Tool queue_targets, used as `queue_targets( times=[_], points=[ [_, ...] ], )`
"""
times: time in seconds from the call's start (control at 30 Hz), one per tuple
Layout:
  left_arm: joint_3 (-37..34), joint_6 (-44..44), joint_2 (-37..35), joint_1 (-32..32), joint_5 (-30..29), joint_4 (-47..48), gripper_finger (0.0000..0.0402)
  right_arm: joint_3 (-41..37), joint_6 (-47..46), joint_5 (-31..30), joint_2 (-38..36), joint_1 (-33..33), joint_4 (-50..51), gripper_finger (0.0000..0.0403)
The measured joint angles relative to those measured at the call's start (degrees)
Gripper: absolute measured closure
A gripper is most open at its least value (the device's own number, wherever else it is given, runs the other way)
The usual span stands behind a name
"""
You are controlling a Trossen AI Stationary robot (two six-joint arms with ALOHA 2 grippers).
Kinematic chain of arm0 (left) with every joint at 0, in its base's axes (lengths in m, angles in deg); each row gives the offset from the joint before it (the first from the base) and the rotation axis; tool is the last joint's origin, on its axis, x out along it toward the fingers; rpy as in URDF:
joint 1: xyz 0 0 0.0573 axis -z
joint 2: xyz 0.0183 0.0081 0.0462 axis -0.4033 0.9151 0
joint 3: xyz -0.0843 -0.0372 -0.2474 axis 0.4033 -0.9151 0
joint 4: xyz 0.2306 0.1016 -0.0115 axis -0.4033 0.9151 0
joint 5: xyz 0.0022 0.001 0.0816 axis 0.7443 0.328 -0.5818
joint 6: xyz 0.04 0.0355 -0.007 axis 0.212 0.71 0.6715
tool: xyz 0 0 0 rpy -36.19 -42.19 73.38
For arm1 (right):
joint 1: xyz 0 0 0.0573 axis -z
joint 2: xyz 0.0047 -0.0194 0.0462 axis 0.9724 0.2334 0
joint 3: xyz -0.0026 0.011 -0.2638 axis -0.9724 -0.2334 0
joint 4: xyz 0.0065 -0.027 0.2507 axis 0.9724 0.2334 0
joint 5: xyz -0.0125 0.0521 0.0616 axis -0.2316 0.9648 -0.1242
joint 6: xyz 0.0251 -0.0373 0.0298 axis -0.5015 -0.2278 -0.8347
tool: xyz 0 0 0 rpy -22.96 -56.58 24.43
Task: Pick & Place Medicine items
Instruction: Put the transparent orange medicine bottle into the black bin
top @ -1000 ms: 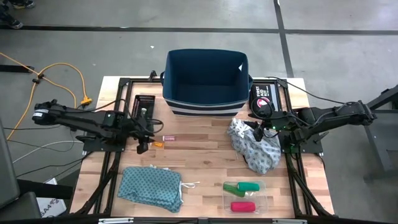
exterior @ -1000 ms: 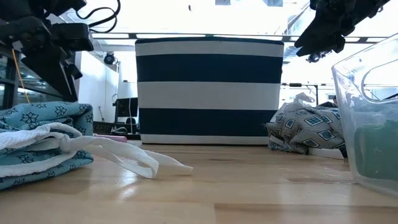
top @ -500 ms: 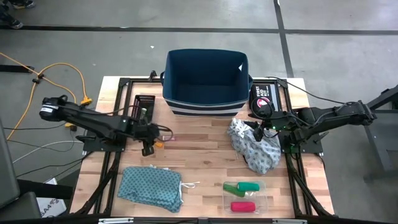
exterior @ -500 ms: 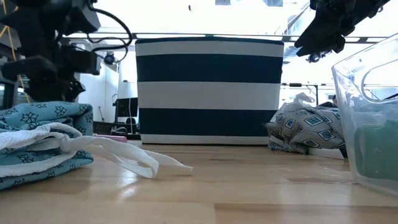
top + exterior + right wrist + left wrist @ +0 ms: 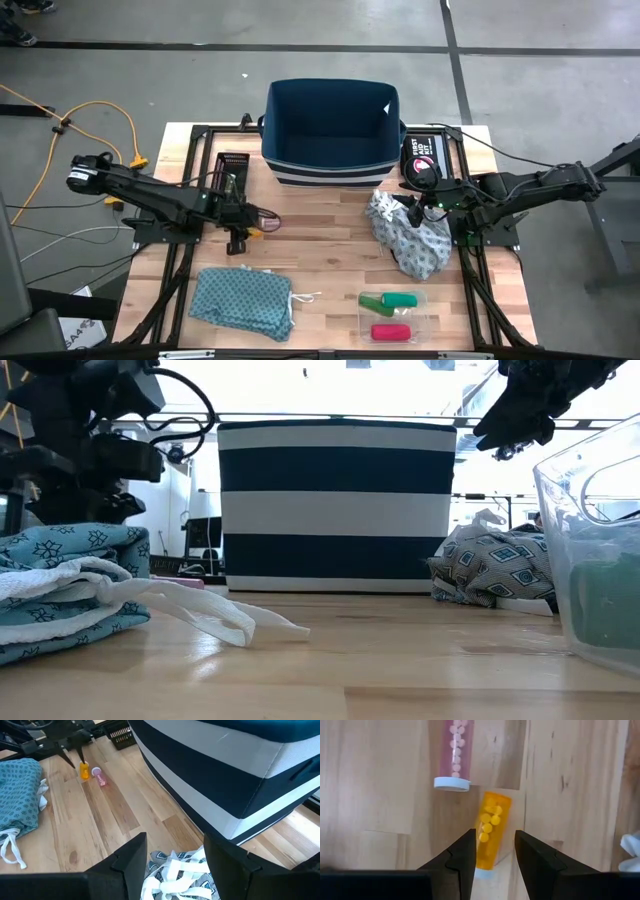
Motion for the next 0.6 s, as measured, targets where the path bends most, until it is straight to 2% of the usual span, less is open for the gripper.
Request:
queue_targets(
  times=[0.17, 0.6],
  points=[
    [0.00, 0.54, 0.34, 1.90, -2.86, 0.72, 0.0273, 0.00, 0.00, 0.00, 0.00, -0.01, 0.00, 0.0219],
    [0.04, -0.18, 3.68, 3.12, -5.61, 0.38, 0.0273, 0.00, 0.00, 0.00, 0.01, 0.00, -0.03, 0.0219]
  ],
)
